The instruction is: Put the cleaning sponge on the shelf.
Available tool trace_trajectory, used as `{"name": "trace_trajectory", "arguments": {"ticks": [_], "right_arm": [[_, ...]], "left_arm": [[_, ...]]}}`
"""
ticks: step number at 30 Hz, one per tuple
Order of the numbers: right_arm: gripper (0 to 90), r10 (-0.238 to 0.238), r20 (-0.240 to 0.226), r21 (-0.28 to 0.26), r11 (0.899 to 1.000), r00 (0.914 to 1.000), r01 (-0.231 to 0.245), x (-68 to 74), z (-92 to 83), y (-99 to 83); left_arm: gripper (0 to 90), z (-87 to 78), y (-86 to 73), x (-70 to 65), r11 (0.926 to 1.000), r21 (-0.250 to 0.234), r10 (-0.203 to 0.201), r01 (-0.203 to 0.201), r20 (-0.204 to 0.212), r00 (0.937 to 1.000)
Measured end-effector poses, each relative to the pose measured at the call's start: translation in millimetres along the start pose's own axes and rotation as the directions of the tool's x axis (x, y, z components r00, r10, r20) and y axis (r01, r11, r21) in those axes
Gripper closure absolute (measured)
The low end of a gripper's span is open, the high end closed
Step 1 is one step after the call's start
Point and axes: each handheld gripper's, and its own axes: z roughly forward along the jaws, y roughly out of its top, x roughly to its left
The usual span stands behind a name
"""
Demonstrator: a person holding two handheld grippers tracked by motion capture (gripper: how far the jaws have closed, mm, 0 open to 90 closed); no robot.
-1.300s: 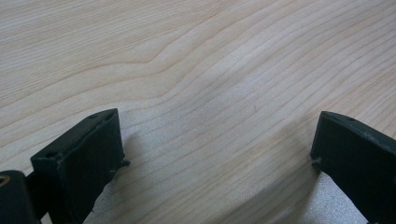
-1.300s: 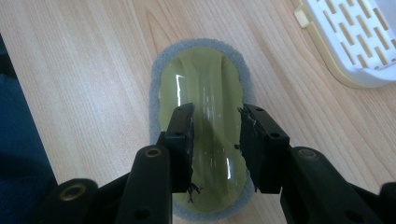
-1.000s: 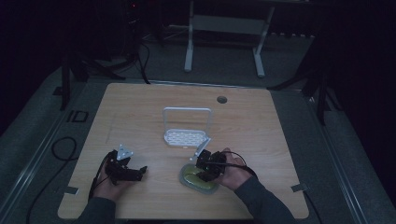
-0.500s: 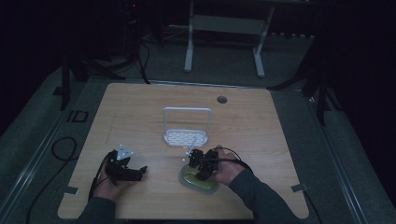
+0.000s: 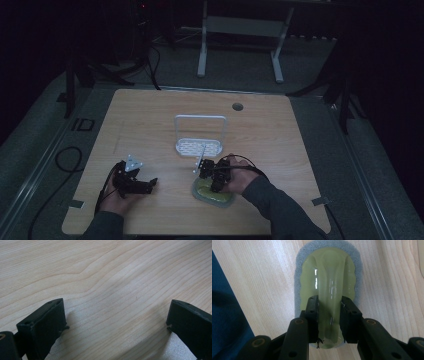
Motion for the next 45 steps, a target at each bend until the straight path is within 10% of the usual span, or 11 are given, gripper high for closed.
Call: {"name": "trace_trajectory", "arguments": {"ticks": [14,45], "right_arm": [[71.4,-0.136,0.017,0.031,0.99,0.9906,0.135,0.6,-3.1,-0.4],[71.5,-0.27,0.152,-0.013,0.961,0.9508,0.275,-16.1,-19.2,27.4]], "left_arm": [[2.3,-0.2,0.0,0.2,1.0,0.002,0.003,-0.003,0.0,1.0],[2.3,-0.1,0.0,0.1,1.0,0.001,0.001,-0.001,0.0,1.0]]}}
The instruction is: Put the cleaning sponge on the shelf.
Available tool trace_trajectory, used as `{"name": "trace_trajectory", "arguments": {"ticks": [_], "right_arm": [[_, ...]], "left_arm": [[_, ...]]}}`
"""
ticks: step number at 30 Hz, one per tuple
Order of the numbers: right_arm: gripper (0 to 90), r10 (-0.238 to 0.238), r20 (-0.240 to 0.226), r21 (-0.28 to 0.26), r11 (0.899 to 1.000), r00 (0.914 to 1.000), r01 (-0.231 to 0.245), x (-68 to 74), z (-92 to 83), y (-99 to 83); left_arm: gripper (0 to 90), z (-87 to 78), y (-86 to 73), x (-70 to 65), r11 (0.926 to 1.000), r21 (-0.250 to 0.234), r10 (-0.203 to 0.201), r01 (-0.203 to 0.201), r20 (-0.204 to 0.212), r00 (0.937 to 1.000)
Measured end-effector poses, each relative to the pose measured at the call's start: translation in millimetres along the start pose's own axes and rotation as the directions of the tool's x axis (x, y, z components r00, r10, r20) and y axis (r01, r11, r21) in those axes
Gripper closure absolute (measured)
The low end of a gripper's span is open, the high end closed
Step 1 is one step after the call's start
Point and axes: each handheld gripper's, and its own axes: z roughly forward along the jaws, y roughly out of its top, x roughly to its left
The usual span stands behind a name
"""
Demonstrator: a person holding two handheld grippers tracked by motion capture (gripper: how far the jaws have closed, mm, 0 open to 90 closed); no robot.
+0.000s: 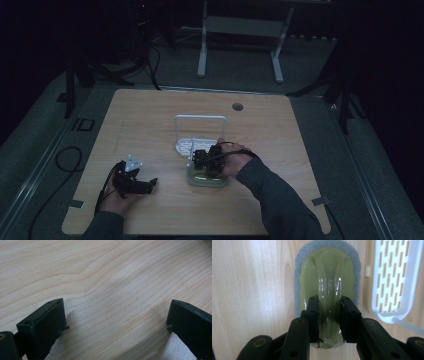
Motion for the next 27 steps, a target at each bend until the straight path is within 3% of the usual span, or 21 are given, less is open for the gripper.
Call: {"name": "trace_trajectory", "arguments": {"ticks": [27], "right_arm": [[71.6,-0.007,0.096,-0.015,1.0,0.9953,0.008,-23.0,-5.2,9.6]], "left_arm": [[2.3,0.0,0.0,-0.1,1.0,0.0,-0.001,0.001,0.0,1.0]]}}
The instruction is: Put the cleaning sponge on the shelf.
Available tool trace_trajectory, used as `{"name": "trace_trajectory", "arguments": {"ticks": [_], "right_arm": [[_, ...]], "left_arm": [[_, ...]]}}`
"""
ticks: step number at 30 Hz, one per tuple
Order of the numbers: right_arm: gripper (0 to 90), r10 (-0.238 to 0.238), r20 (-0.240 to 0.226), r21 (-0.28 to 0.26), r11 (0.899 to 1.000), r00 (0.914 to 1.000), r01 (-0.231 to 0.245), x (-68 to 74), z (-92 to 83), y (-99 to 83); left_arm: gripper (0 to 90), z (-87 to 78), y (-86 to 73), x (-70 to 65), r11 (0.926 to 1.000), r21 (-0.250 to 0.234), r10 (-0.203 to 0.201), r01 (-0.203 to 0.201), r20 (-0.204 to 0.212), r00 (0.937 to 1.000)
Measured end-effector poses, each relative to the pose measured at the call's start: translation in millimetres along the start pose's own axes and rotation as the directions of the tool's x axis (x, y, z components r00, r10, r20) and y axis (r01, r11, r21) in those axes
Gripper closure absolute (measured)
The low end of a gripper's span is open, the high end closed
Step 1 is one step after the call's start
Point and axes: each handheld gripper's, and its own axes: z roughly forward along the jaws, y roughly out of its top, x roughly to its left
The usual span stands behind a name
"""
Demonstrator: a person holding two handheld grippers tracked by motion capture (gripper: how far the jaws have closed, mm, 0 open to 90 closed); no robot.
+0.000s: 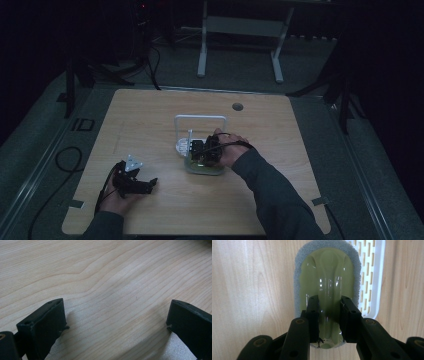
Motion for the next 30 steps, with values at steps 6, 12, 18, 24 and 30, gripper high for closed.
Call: {"name": "trace_trajectory", "arguments": {"ticks": [6,12,18,24,30], "right_arm": [[71.6,0.008,0.016,-0.003,1.0,0.9998,-0.008,-3.4,2.2,-0.5],[71.6,0.003,0.036,0.0,1.0,0.9994,-0.003,-6.3,2.6,1.4],[71.7,-0.002,0.06,0.0,1.0,0.9982,0.002,-7.9,4.0,3.1],[71.7,0.0,0.064,-0.005,1.0,0.998,0.0,-9.9,5.0,4.6],[71.7,-0.012,0.079,0.006,1.0,0.9968,0.012,-11.3,4.6,8.7]], "left_arm": [[2.3,0.0,0.0,0.0,1.0,0.0,0.0,0.0,0.0,1.0],[2.3,0.0,0.0,0.0,1.0,0.0,0.0,0.0,0.0,1.0],[2.3,0.0,0.0,0.1,1.0,0.0,0.002,-0.002,-0.001,1.0],[2.3,0.0,0.0,0.1,1.0,0.0,0.002,-0.002,-0.001,1.0],[2.3,0.0,0.0,0.0,1.0,0.0,0.001,-0.001,-0.001,1.0]]}}
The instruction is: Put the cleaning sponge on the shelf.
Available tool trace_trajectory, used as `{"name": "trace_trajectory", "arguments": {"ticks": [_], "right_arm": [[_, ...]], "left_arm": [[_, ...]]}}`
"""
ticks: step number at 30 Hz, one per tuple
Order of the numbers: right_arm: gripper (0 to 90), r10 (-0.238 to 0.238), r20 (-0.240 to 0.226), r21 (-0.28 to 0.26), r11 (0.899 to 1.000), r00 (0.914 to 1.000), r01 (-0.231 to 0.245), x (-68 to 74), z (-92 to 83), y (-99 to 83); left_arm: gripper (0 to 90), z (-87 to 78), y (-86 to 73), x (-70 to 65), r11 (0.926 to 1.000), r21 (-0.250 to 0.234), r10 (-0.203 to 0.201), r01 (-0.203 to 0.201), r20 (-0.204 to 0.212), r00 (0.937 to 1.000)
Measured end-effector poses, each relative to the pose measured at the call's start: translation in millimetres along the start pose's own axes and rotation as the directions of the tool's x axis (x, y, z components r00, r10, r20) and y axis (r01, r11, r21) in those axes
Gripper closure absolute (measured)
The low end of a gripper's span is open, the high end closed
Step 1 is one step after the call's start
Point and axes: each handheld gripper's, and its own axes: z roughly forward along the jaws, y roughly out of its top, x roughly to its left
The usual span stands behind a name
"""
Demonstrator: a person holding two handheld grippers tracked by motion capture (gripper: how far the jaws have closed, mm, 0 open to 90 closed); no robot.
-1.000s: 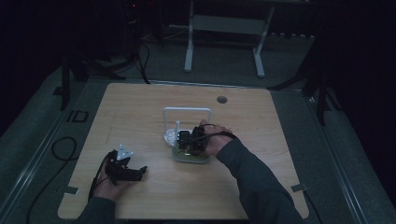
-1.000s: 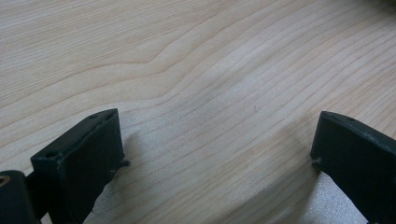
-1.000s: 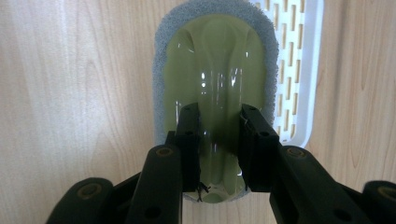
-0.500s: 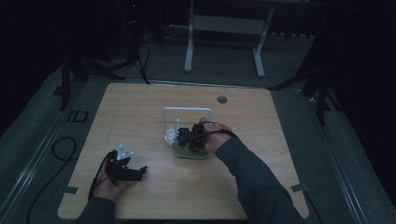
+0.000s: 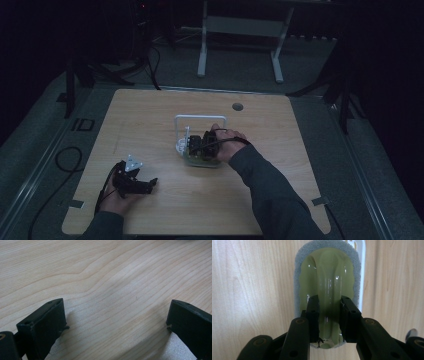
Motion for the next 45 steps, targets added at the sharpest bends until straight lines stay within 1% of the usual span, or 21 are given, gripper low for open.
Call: {"name": "trace_trajectory", "arguments": {"ticks": [5,8,12,13,14,19,26,30,37,40,42,45], "right_arm": [[71.7,-0.009,0.011,0.0,1.0,0.9999,0.009,-3.5,-2.5,3.6],[71.7,-0.002,0.014,-0.007,1.0,0.9999,0.002,-6.0,-2.9,4.1],[71.7,0.001,0.019,0.002,1.0,0.9998,-0.001,-8.0,-0.4,2.8],[71.7,-0.001,0.033,0.013,1.0,0.9995,0.001,-9.4,2.2,1.9],[71.7,0.001,0.035,0.015,1.0,0.9994,-0.001,-10.2,3.2,1.5],[71.7,0.01,0.037,-0.002,1.0,0.9993,-0.01,-13.6,5.5,1.3],[71.7,0.01,0.053,-0.009,1.0,0.9985,-0.009,-14.3,7.9,3.1],[71.7,0.014,0.054,-0.009,1.0,0.9984,-0.014,-15.4,8.0,3.5],[71.7,-0.008,0.068,-0.012,1.0,0.9976,0.008,-16.1,7.0,5.3],[71.7,-0.029,0.09,0.006,1.0,0.9955,0.028,-16.0,6.7,7.8],[71.7,-0.033,0.096,0.001,0.999,0.9948,0.033,-16.6,5.8,9.2],[71.7,-0.038,0.093,0.0,0.999,0.9949,0.038,-17.6,4.9,11.9]], "left_arm": [[2.3,0.0,0.0,0.0,1.0,0.0,0.0,0.0,0.0,1.0],[2.3,0.0,0.0,0.0,1.0,0.0,0.0,0.0,0.0,1.0],[2.3,0.0,0.0,0.1,1.0,0.0,0.001,-0.001,0.0,1.0],[2.3,0.0,0.0,0.0,1.0,0.0,0.0,0.0,0.0,1.0],[2.3,0.0,0.0,0.1,1.0,0.0,0.001,-0.001,0.0,1.0],[2.3,-0.1,0.1,0.1,1.0,0.002,0.0,0.0,0.001,1.0],[2.3,-0.1,0.1,0.1,1.0,0.001,0.001,-0.001,0.0,1.0],[2.3,-0.1,0.1,0.1,1.0,0.001,0.001,-0.001,0.0,1.0],[2.3,-0.1,0.1,0.1,1.0,0.001,0.002,-0.002,0.0,1.0],[2.3,-0.1,0.1,0.1,1.0,0.001,0.001,-0.001,0.0,1.0],[2.3,-0.1,0.1,0.1,1.0,0.001,0.002,-0.002,0.0,1.0],[2.3,-0.1,0.0,0.1,1.0,0.001,0.001,-0.001,0.0,1.0]]}}
